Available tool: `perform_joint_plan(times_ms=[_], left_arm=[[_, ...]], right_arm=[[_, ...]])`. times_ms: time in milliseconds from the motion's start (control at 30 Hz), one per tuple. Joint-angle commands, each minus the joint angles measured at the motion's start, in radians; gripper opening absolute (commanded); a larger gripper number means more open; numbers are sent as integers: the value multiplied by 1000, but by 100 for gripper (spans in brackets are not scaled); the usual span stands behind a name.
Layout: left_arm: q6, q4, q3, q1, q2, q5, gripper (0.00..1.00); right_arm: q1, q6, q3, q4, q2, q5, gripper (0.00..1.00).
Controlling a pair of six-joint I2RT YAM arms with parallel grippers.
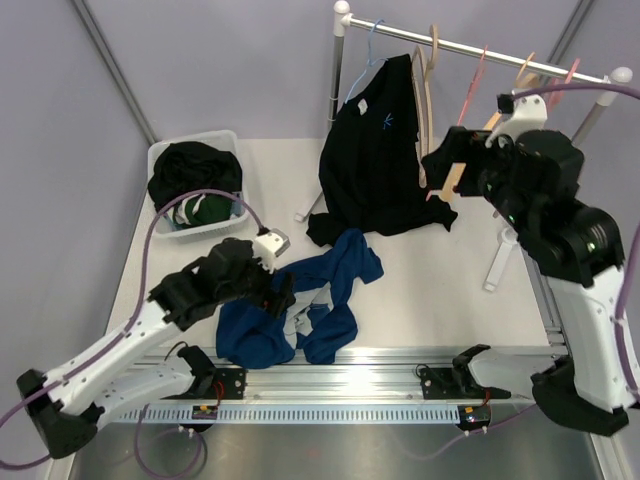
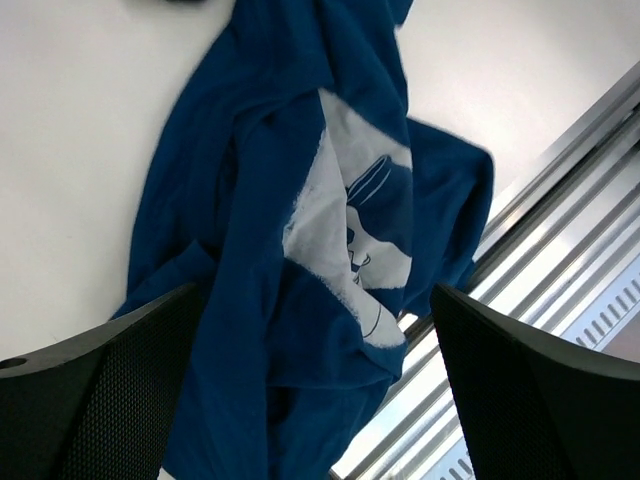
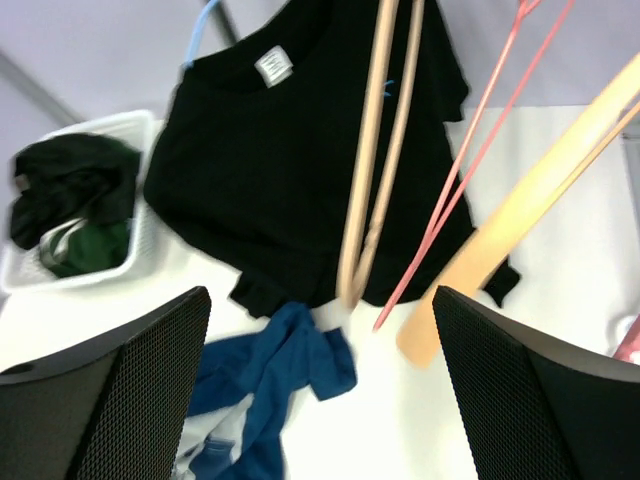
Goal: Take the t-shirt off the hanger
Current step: Pick up the T-shirt from the center of the board, then place the T-shirt in the bin.
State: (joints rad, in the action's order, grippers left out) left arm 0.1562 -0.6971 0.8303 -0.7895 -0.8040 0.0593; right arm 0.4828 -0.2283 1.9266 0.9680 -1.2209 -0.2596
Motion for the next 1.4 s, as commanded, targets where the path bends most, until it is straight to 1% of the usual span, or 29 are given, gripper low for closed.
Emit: perform_joint_plan(times_ms=[0, 133, 233, 333, 467, 500, 567, 600, 633, 667, 700, 733, 767, 800, 833, 867, 900, 967, 1000, 1033, 1067, 1100, 1133, 1167, 1200, 1233, 1267, 1333, 1367], left_arm=[[6, 21, 27, -2, -130, 47, 99], [28, 27, 13, -2, -295, 39, 99], [45, 11, 26, -4, -404, 2, 99], [63, 25, 33, -2, -478, 0, 99], [66, 18, 62, -4, -621, 5, 99], [69, 24, 66, -4, -639, 2, 99], [81, 36, 70, -4, -675, 0, 99], [83, 50, 69, -4, -714, 25, 98], [80, 57, 67, -4, -734, 48, 94], [74, 68, 66, -5, -754, 68, 77], [71, 83, 58, -4, -786, 106, 62], [71, 84, 58, -5, -797, 109, 46], [75, 84, 58, -5, -802, 105, 28], [77, 79, 58, -5, -801, 91, 8], [78, 68, 64, -4, -767, 80, 0], [78, 48, 73, -5, -743, 57, 0], [78, -14, 88, -4, -712, -11, 0], [83, -86, 159, 4, -585, -76, 0], [92, -150, 235, 24, -486, -135, 0], [100, -180, 286, 38, -438, -166, 0], [109, -209, 341, 50, -399, -208, 0], [120, -257, 399, 58, -367, -310, 0], [126, -272, 459, 70, -339, -356, 0], [129, -281, 574, 75, -305, -404, 0], [125, -289, 626, 81, -296, -479, 0], [103, -289, 677, 96, -291, -512, 0], [89, -283, 767, 116, -297, -588, 0], [37, -260, 840, 142, -313, -668, 0], [13, -218, 865, 162, -334, -700, 0]], right_arm=[[-6, -3, -92, -66, 72, 180, 100], [-6, -11, -165, -71, 167, 305, 100], [-6, -14, -231, -107, 263, 345, 100], [-6, -8, -305, -133, 355, 388, 100], [-6, 0, -447, -184, 490, 407, 99], [-6, 3, -466, -192, 527, 404, 99], [-6, 9, -479, -184, 543, 399, 100], [-6, 23, -477, -177, 547, 389, 100], [-6, 30, -477, -164, 555, 379, 99], [-6, 33, -482, -163, 561, 370, 99], [-6, 30, -488, -164, 584, 372, 100], [-6, 27, -504, -181, 596, 381, 99], [-6, 24, -514, -192, 610, 391, 99], [-6, 15, -521, -198, 621, 398, 99], [-6, 14, -526, -199, 636, 396, 100], [-6, 14, -526, -196, 641, 395, 100], [-6, 11, -528, -193, 649, 392, 99], [-6, -9, -541, -204, 664, 410, 99], [-6, -16, -561, -221, 684, 440, 100], [-6, -25, -574, -229, 692, 454, 100], [-6, -38, -586, -238, 702, 467, 99], [-6, -49, -601, -248, 724, 492, 100], [-4, -60, -639, -276, 736, 514, 100], [-4, -83, -661, -290, 747, 532, 100], [-4, -95, -684, -305, 774, 581, 99], [-6, -106, -727, -334, 787, 605, 99], [-6, -127, -770, -362, 813, 638, 99], [-6, -155, -813, -388, 839, 666, 100], [-6, -164, -831, -399, 853, 675, 100]])
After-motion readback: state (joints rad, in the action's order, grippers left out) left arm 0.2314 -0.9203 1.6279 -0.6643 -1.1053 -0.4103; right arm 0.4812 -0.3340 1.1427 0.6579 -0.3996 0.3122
